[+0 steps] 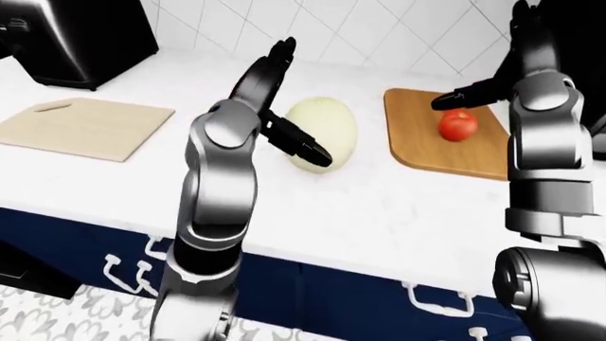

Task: Place the cantaloupe and the tomato on separate cutting boards.

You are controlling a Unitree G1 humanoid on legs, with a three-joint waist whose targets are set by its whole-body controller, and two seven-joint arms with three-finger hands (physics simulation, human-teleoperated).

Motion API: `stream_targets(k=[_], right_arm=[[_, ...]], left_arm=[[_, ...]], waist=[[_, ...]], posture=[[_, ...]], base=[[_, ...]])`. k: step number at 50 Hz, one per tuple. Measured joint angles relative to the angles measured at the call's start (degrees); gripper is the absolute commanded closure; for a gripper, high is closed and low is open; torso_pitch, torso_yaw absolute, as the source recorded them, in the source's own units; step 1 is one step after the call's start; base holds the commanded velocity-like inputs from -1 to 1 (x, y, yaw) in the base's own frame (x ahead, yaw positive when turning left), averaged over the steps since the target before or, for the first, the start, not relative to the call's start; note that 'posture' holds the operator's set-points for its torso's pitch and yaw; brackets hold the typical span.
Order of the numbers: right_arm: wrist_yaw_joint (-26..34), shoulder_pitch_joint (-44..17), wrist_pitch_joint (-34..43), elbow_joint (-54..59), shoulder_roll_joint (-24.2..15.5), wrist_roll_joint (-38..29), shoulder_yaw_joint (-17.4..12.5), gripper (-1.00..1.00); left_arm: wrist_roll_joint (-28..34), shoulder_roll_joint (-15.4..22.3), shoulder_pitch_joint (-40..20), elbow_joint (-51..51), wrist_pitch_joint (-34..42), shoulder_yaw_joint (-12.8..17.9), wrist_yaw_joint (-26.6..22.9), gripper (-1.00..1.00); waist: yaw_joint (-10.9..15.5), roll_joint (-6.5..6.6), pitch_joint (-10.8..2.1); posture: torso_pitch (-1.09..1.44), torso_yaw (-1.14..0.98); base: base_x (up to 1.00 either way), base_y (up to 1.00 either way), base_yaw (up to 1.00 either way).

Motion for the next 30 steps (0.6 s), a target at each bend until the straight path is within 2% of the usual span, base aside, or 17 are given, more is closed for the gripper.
stream_targets(k=[8,18,22,29,30], right_arm=[[-0.21,-0.35,-0.40,0.31,0.06,-0.17,0.22,-1.00],[-0.43,-0.70,-0.78,1.07,0.21,-0.34,0.31,-1.00],[-0.41,-0.75,-0.85,1.11,0.30,-0.35,0.41,-1.00],[-0.71,-0.56,-1.08,1.30,0.55,-0.44,0.33,-1.00],[-0.75,-0.53,-1.12,1.35,0.60,-0.45,0.39,-1.00]], left_arm=[[6.10,-3.63,-1.22,6.21,-4.49,1.57,-3.84,-1.00],[10.32,-6.61,-0.48,11.35,-7.71,0.60,-7.16,-1.00],[10.62,-7.46,-0.92,14.94,-9.86,1.48,-6.32,-1.00],[12.90,-7.92,0.46,17.26,-13.10,0.57,-5.76,-1.00],[13.35,-8.13,0.57,17.37,-13.40,0.54,-5.86,-0.85]], waist=[[0.19,-0.65,-0.05],[0.51,-1.25,0.04],[0.60,-1.45,0.00],[0.74,-1.66,-0.26],[0.78,-1.67,-0.30]], posture=[[0.00,0.00],[0.00,0.00],[0.00,0.00],[0.00,0.00],[0.00,0.00]], base=[[0.00,0.00,0.00],[0.00,0.00,0.00],[0.00,0.00,0.00],[0.00,0.00,0.00],[0.00,0.00,0.00]])
